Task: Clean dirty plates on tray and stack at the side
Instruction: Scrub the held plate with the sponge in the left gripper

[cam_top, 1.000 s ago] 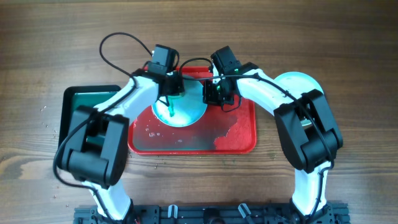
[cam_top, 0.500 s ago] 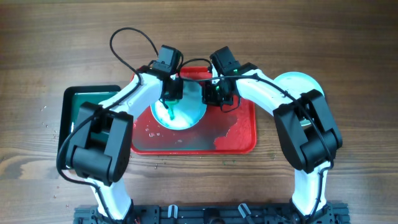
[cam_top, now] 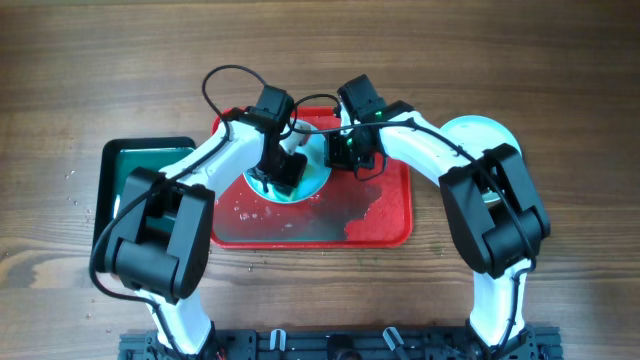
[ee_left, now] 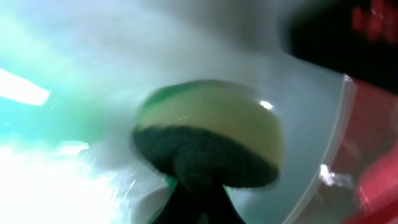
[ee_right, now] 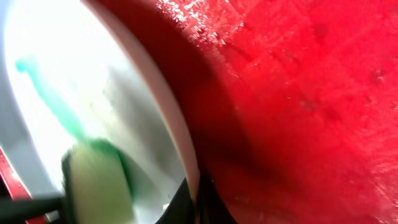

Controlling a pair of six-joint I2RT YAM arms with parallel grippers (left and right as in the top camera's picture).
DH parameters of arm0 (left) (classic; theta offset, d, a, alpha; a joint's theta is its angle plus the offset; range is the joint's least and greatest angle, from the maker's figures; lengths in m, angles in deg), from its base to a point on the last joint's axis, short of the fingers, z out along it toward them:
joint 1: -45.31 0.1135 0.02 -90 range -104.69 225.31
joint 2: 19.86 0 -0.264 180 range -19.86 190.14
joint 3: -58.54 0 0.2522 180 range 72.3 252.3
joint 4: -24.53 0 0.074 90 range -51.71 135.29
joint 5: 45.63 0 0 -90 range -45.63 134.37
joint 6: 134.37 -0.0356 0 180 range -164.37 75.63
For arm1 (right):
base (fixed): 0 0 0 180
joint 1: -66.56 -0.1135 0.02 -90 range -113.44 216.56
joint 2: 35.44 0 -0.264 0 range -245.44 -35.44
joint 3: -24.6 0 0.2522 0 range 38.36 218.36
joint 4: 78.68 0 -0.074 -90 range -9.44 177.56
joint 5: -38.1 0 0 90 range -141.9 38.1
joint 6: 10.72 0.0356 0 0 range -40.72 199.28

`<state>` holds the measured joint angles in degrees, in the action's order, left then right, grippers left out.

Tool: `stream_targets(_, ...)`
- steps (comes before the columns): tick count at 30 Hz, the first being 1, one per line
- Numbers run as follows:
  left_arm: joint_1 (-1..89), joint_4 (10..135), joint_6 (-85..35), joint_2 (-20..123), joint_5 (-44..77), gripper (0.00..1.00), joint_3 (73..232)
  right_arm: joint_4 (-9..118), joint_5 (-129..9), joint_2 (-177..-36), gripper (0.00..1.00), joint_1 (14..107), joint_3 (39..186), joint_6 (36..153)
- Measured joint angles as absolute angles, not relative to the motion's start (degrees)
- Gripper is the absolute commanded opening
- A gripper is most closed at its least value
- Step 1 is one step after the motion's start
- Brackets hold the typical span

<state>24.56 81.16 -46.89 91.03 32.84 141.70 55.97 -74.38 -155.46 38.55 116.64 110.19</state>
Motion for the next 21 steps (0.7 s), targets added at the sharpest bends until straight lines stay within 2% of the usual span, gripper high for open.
stream_targets(5,24.38,78.11,-22.59,91.29,62.66,0.04,141.79,56.34,-74.47,-155.55,0.04,38.4,116.66,110.98)
stream_targets(10,24.29,68.01,-16.6,92.58,71.29,0.04,140.35,57.39,-75.69,-156.01,0.04,37.77,116.84,111.81)
stream_targets(12,24.4,63.42,-19.48,92.78,68.82,0.04,140.0,57.12,-75.6,-156.01,0.04,37.92,116.9,112.31)
stream_targets(16,26.74,55.31,-33.36,92.76,49.69,0.04,139.93,56.25,-75.5,-155.97,0.04,38.66,116.95,112.49)
stream_targets(17,26.98,54.54,-37.32,92.76,41.67,0.04,139.98,56.25,-75.47,-155.97,0.04,38.71,116.95,112.47)
stream_targets(21,26.83,61.95,-47.17,92.76,26.61,0.04,140.57,56.07,-75.43,-155.97,0.04,38.75,116.95,111.7)
